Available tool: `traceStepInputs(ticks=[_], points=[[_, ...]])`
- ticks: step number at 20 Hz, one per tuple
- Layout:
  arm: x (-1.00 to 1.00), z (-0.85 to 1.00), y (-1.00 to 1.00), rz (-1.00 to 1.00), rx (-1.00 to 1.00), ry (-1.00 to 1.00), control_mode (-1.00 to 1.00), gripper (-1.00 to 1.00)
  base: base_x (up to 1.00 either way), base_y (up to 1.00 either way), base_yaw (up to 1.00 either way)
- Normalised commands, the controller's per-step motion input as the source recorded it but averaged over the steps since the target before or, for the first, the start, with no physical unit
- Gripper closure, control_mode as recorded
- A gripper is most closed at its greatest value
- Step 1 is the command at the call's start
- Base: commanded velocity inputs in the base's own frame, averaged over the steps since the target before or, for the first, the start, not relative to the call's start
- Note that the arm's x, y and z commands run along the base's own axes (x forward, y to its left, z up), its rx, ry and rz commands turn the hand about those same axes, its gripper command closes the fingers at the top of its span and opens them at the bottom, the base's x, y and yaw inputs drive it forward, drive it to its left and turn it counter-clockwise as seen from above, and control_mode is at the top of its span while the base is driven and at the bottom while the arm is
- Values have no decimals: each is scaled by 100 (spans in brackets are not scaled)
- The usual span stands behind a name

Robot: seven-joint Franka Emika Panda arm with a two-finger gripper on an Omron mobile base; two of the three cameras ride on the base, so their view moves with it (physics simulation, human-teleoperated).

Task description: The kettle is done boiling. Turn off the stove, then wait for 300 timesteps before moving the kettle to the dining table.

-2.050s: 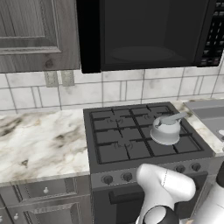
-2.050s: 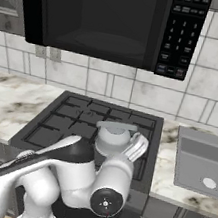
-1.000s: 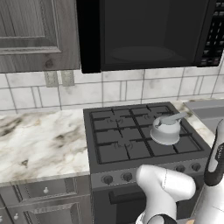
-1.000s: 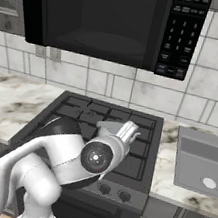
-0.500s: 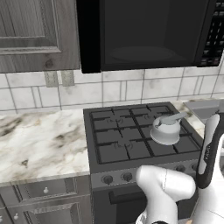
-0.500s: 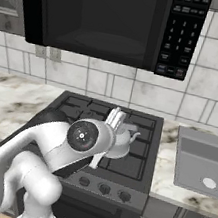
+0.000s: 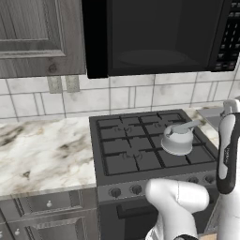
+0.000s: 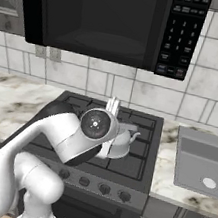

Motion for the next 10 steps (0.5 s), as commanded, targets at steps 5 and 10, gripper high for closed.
traceStepInputs(ticks=[5,10], points=[[29,0,11,27,-3,8,-100,-100,0,0,0],[22,0,13,23,0,9,-100,-100,0,0,0]])
